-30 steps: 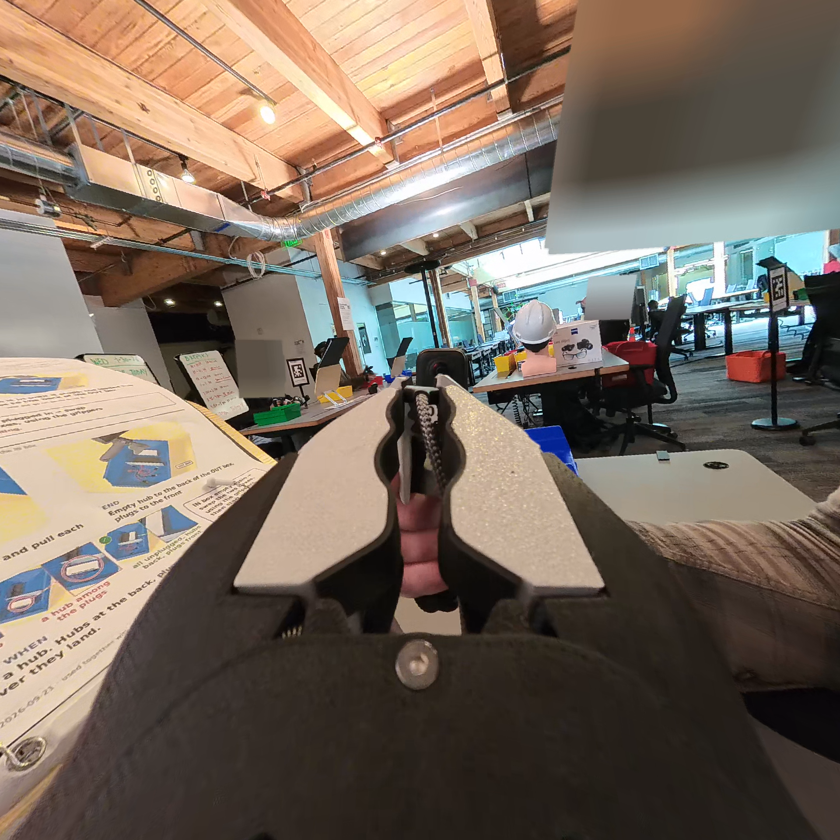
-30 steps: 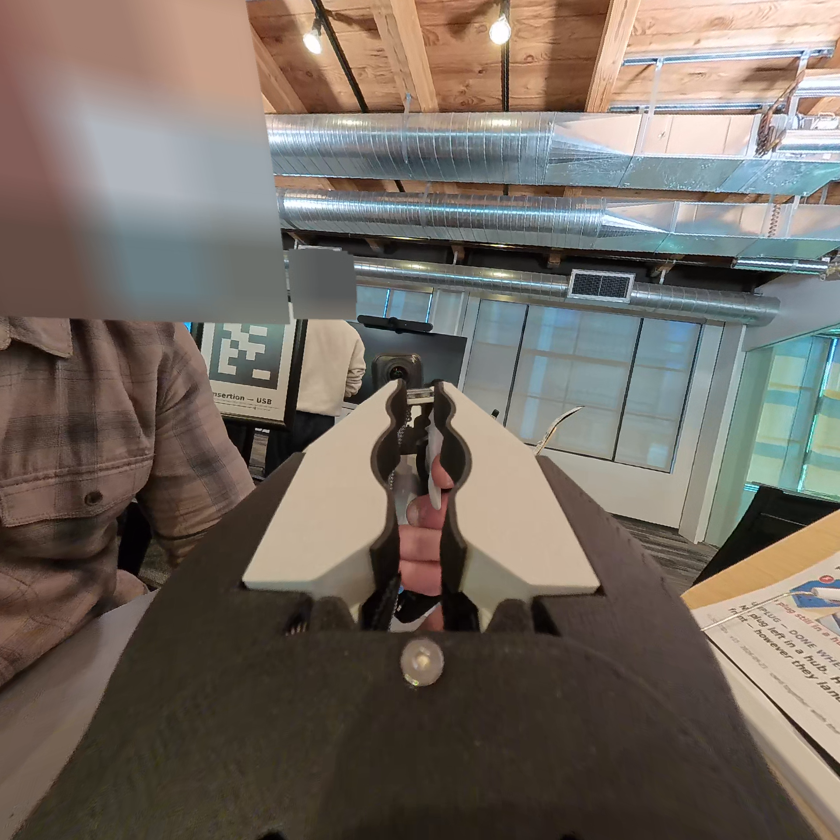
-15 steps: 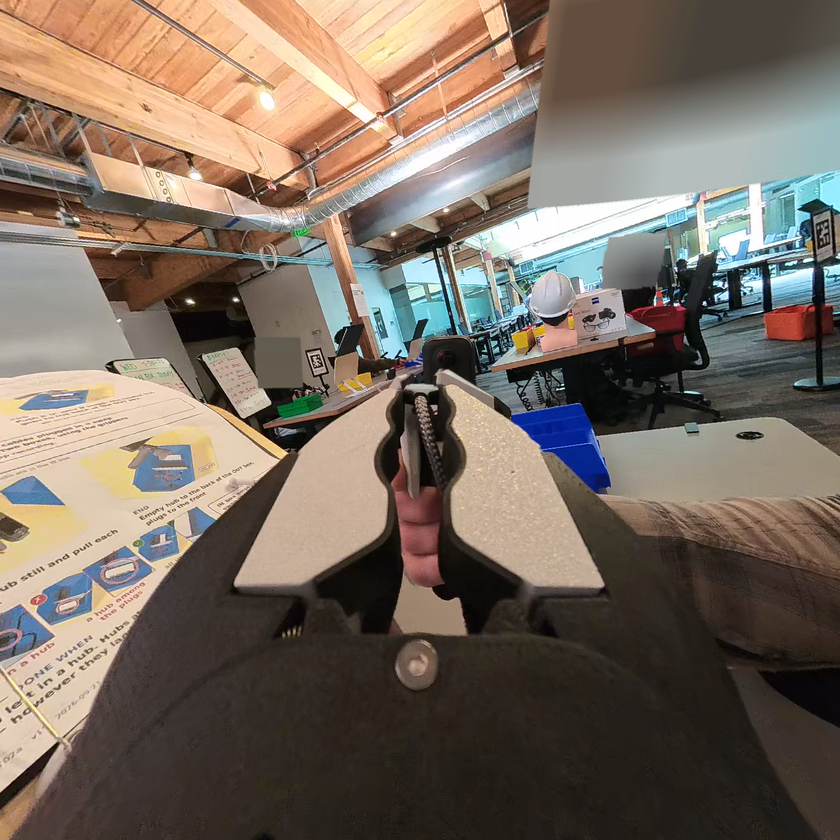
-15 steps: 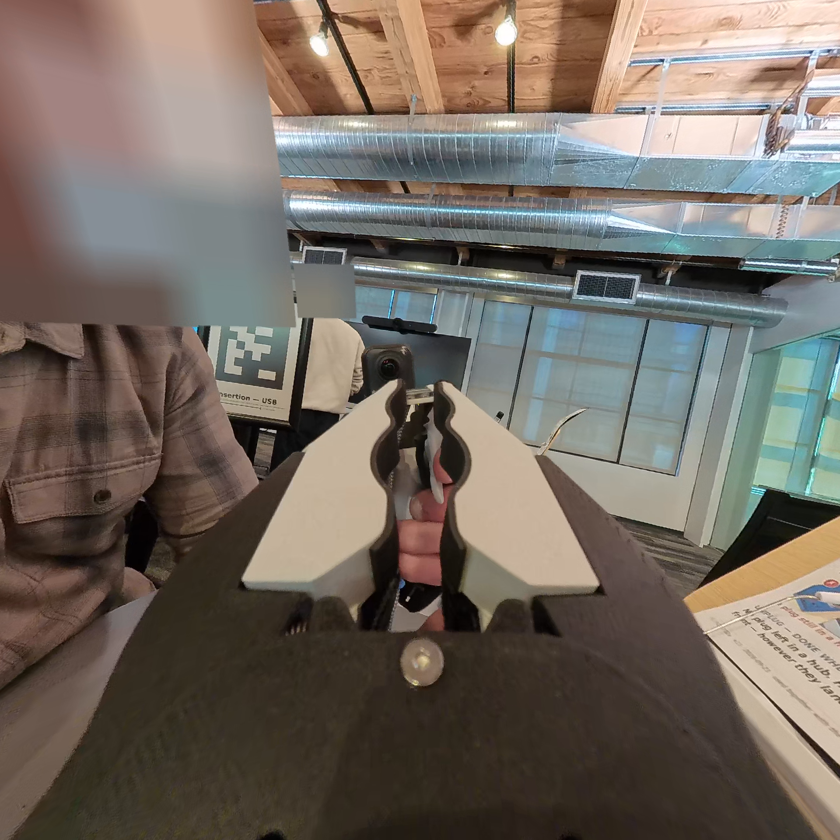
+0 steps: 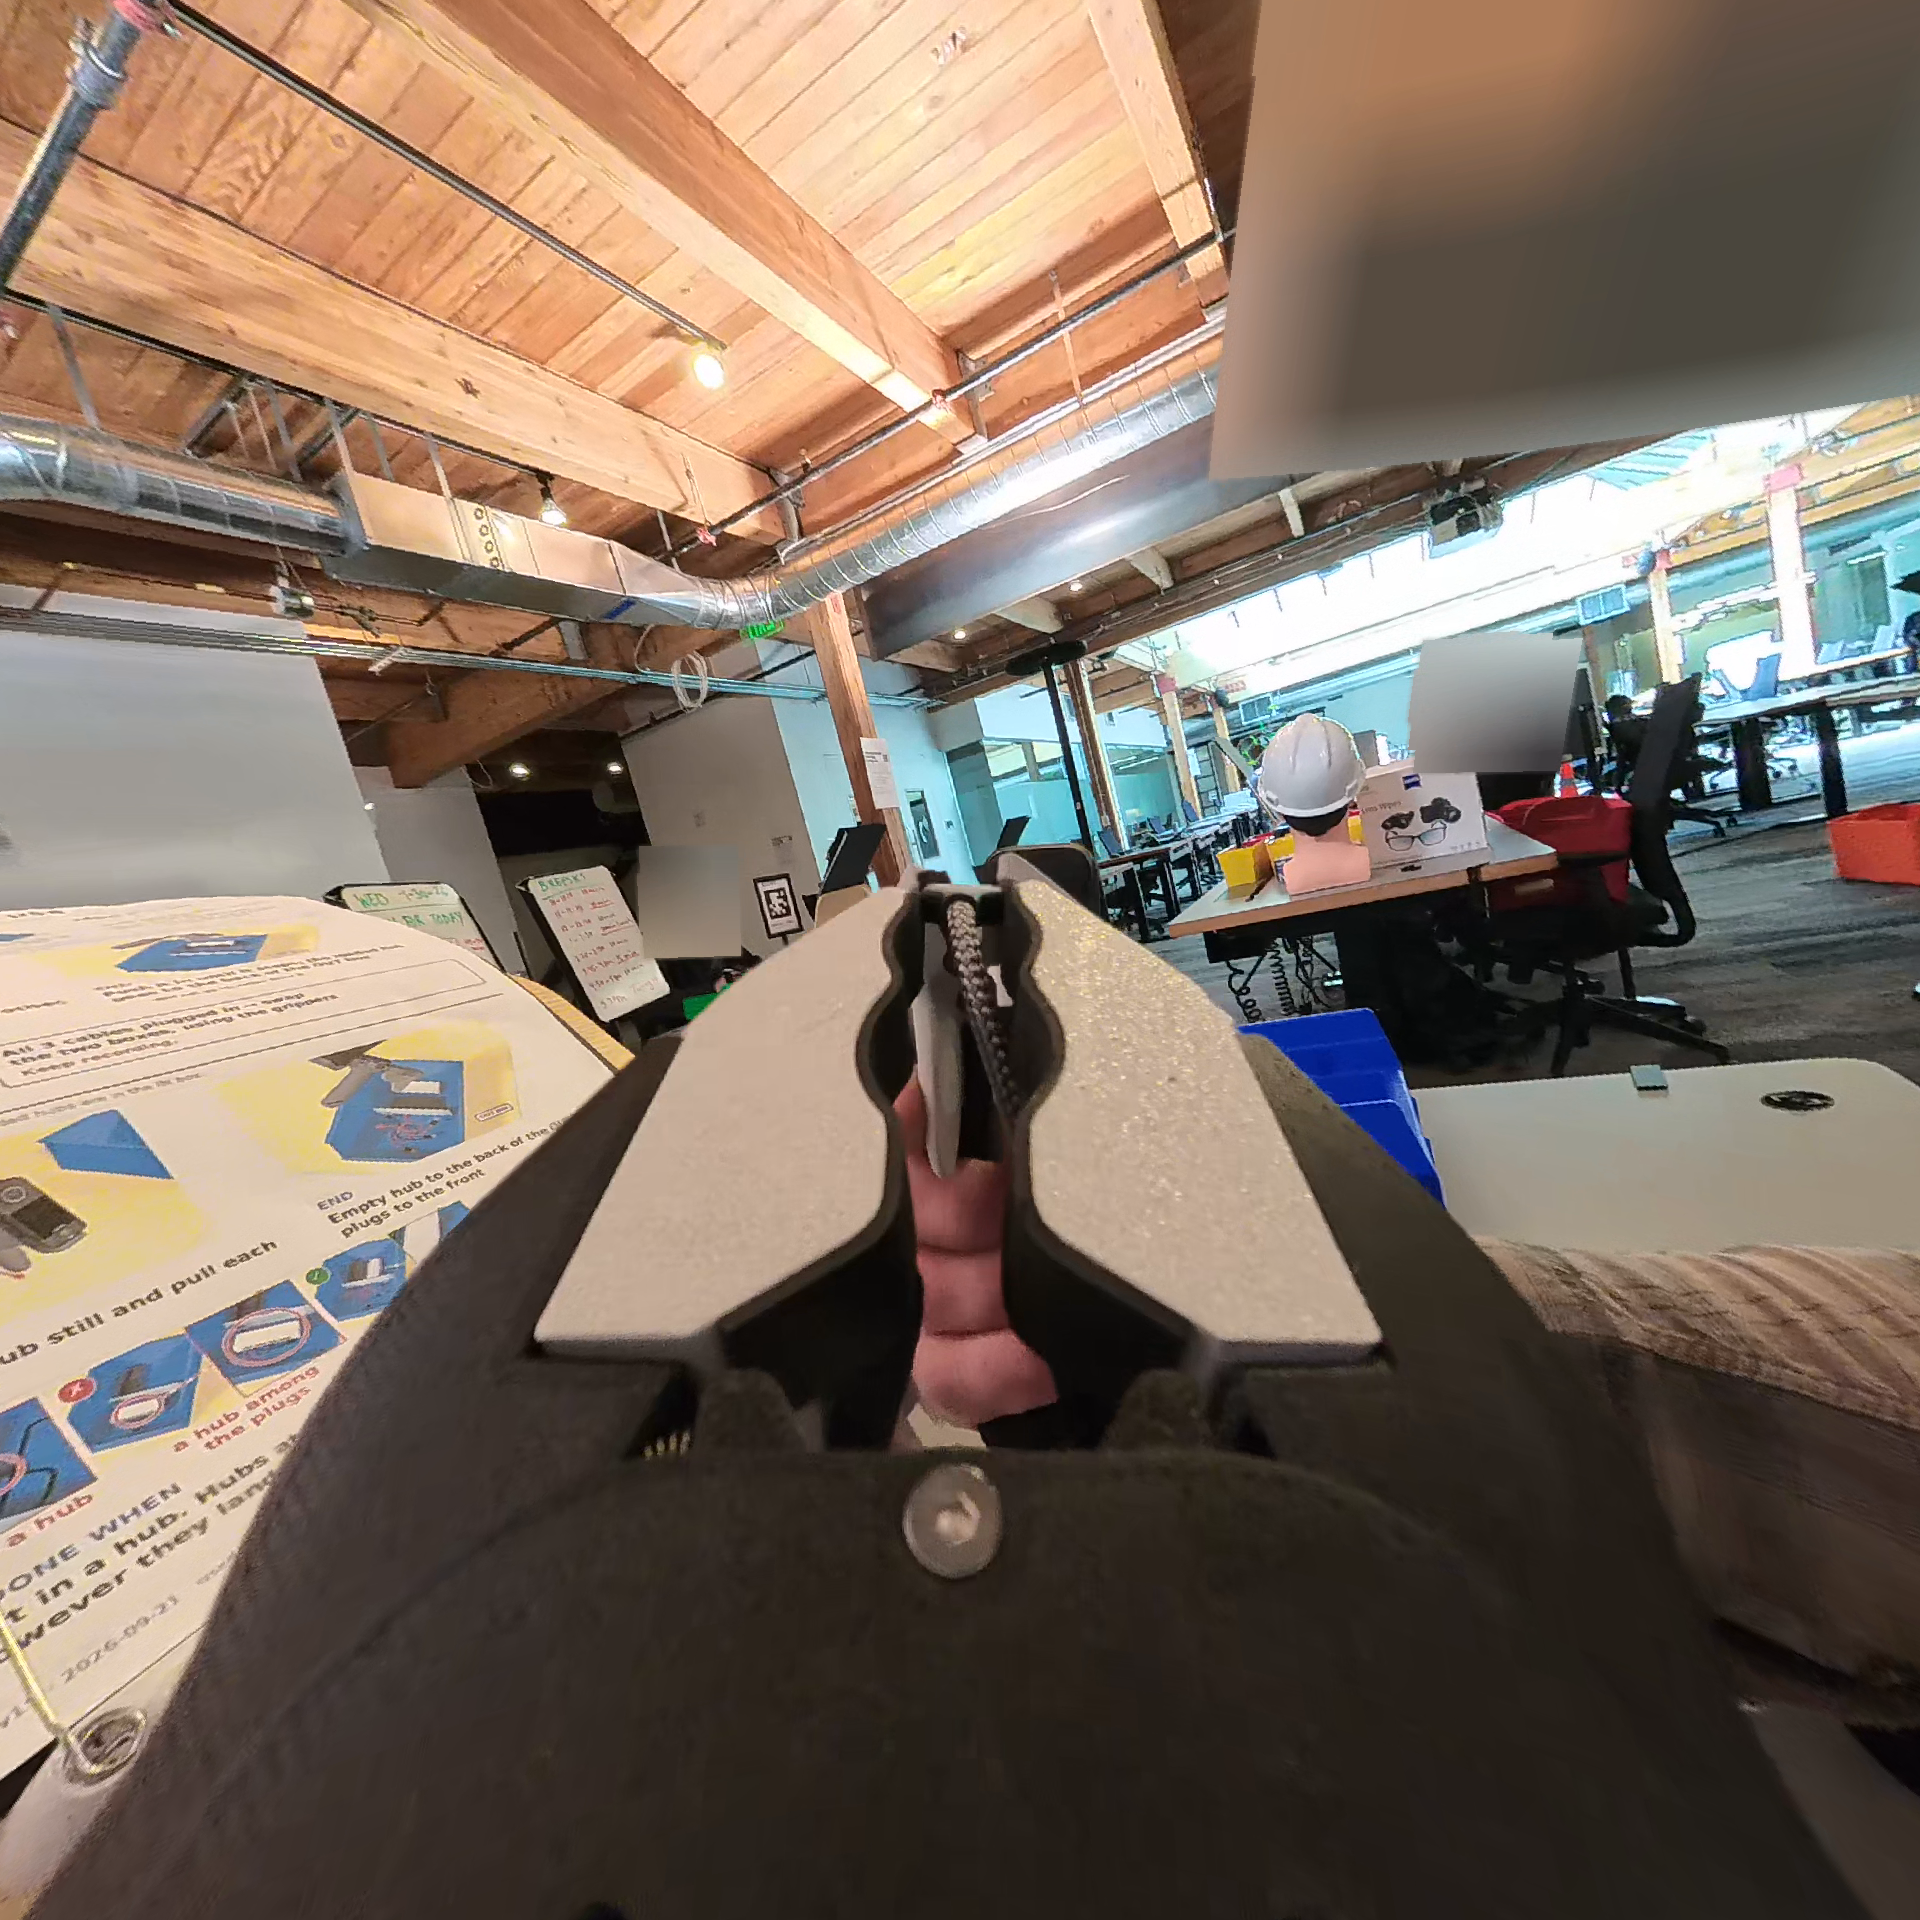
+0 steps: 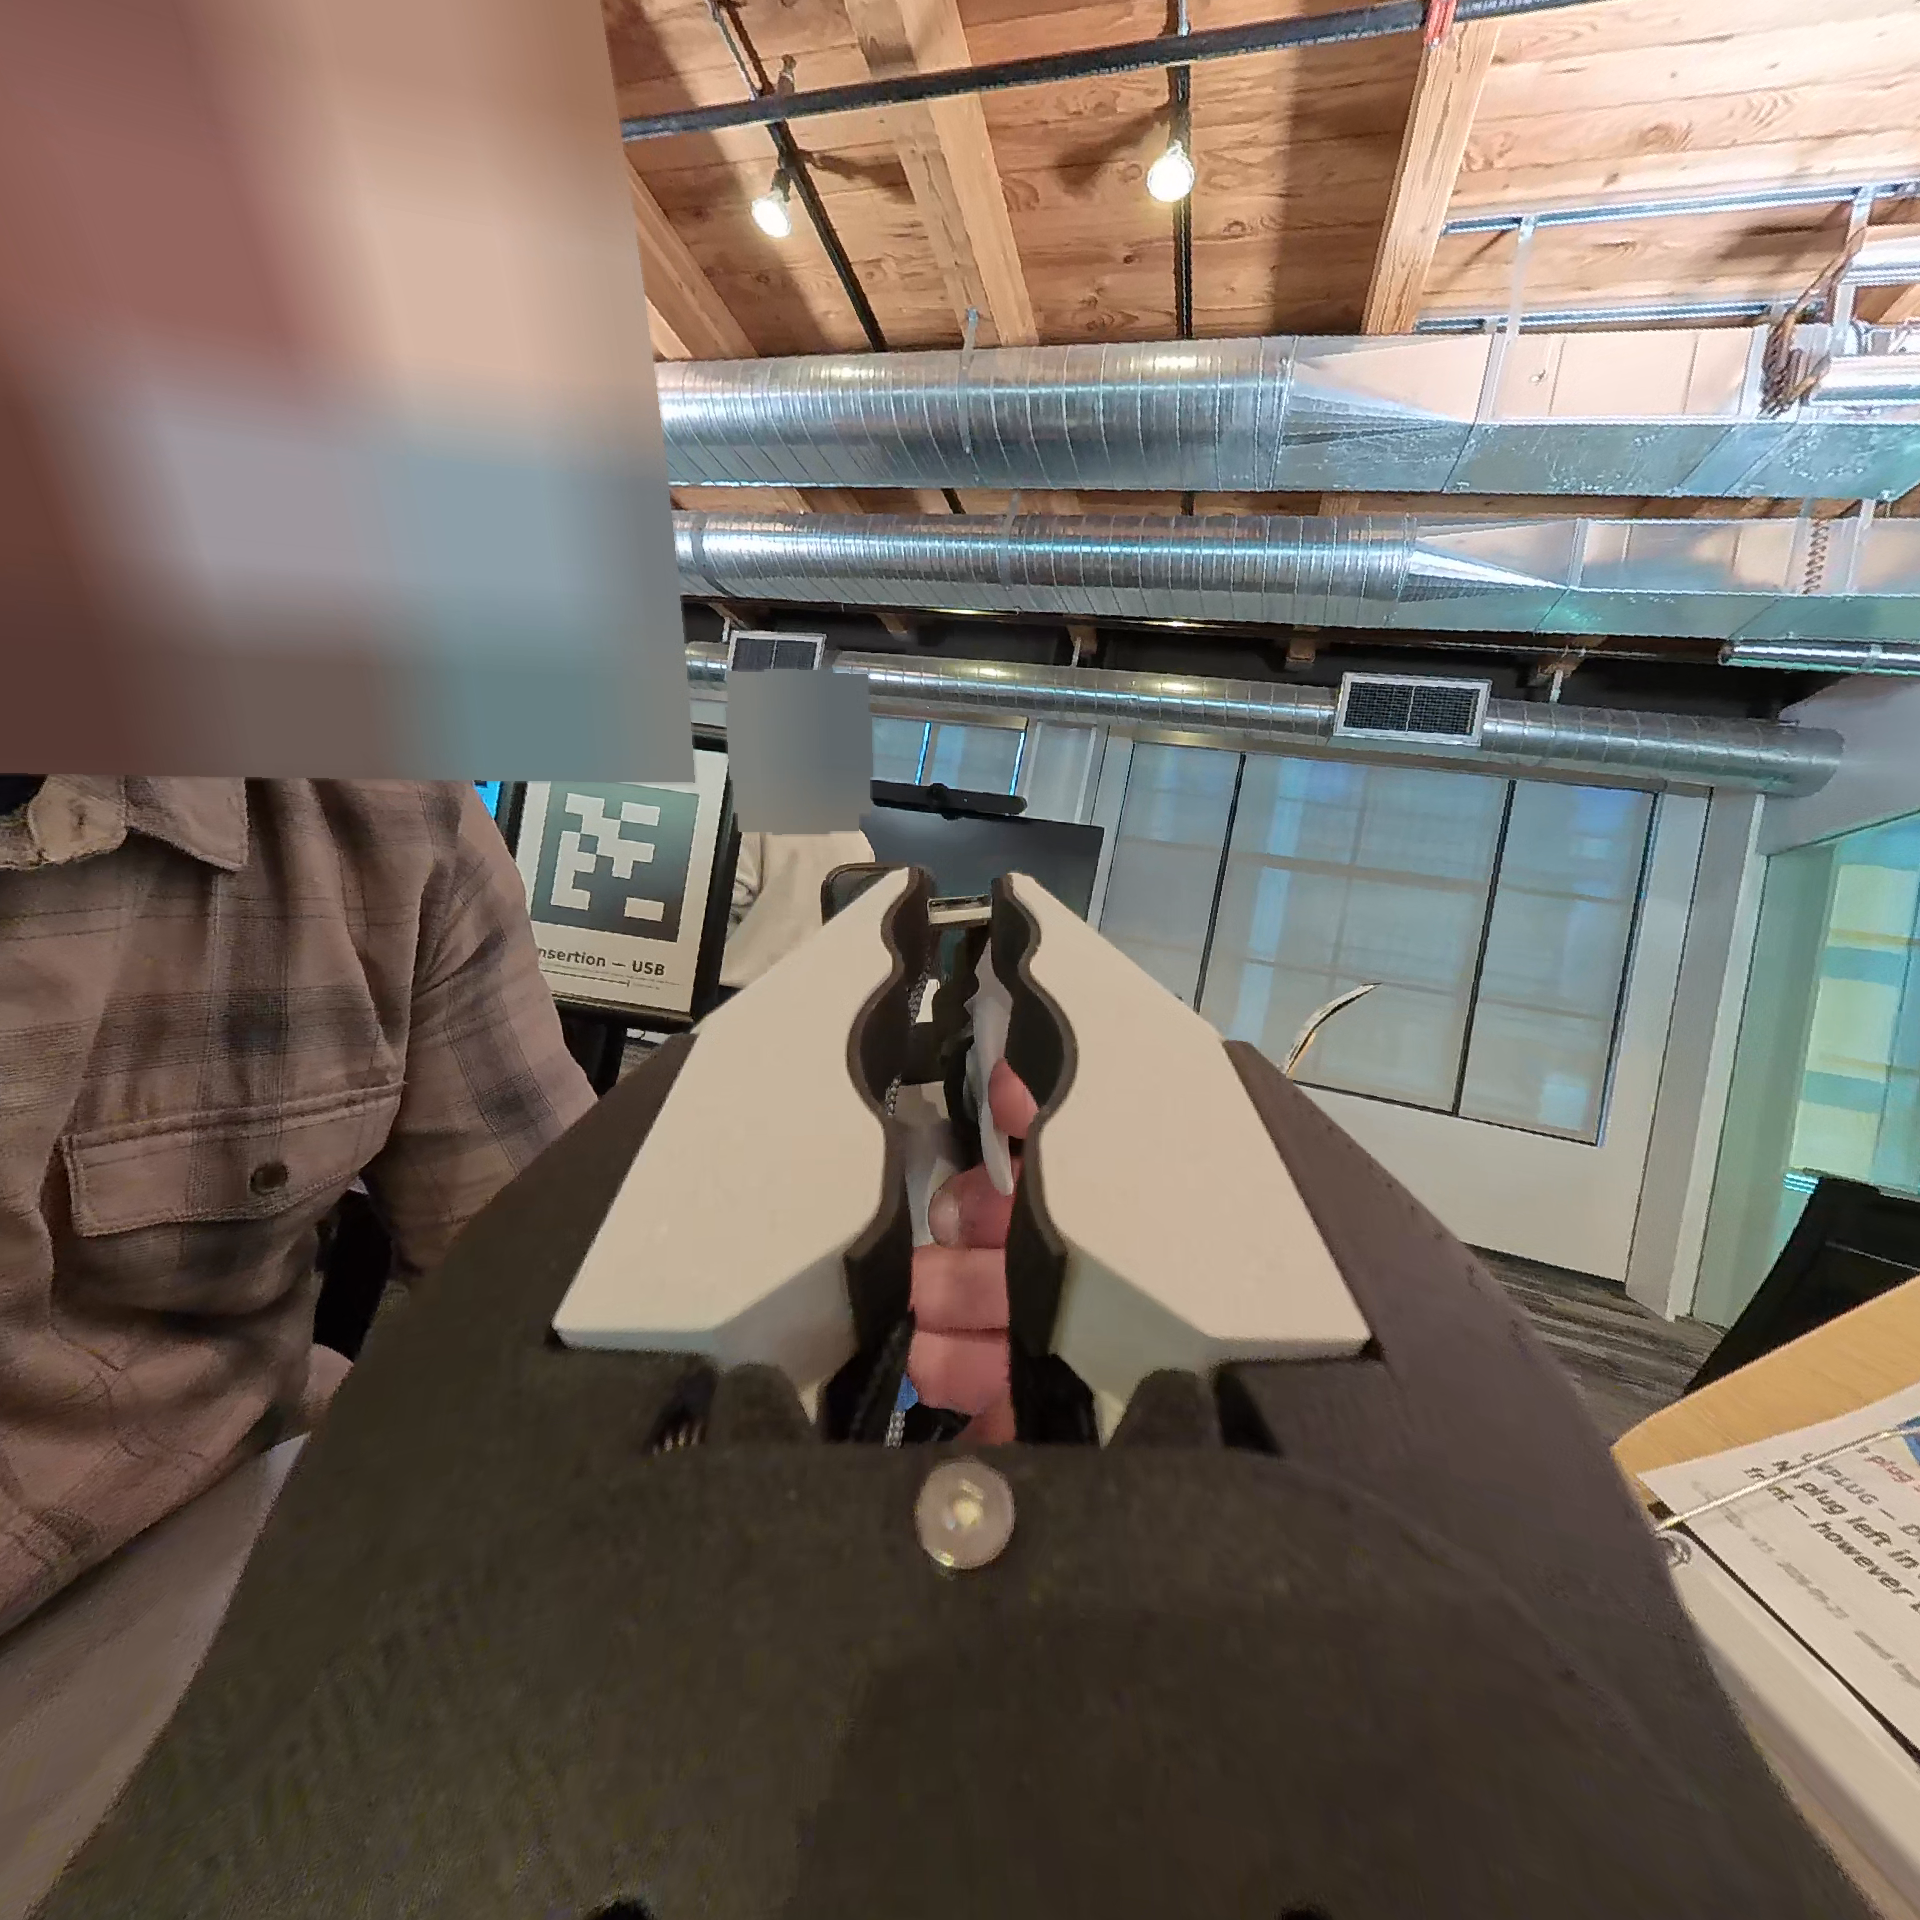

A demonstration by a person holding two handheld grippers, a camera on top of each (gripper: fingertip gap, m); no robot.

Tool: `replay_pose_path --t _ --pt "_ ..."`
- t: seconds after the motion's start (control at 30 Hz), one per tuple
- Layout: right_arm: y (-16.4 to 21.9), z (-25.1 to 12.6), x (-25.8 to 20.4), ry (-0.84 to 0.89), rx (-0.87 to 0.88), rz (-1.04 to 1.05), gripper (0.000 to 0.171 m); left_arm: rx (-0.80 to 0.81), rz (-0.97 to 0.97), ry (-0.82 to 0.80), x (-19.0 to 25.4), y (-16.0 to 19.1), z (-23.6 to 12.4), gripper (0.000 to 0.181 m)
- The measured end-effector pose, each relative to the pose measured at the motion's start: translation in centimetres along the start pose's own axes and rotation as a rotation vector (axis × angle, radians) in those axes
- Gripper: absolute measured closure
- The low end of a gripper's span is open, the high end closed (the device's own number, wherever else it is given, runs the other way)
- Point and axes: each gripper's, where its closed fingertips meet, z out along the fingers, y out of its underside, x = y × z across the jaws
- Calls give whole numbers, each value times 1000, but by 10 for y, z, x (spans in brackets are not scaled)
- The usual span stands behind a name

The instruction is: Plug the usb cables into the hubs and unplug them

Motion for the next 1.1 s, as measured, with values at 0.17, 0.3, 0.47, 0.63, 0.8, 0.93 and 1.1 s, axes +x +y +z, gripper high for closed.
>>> replay_pose_path --t 0.17,0.3,0.47,0.63,0.8,0.93,1.1 --pt "-1 1 -1 -10 17 11 162 6 10 -4 1 -2 0 168" --pt "-2 1 -2 -18 30 15 162 19 -3 0 2 -3 0 168" --pt "-2 2 -2 -26 53 31 162 48 -50 3 2 -4 0 163" --pt "-4 3 -2 -29 64 36 162 52 -18 -20 2 -6 1 169" --pt "-4 3 -2 -33 76 41 162 47 55 -65 2 -8 2 167" --pt "-4 4 -3 -35 68 37 162 41 62 -52 3 -8 1 168" --pt "-4 2 -2 -32 62 39 162 8 72 -47 3 -6 2 168"
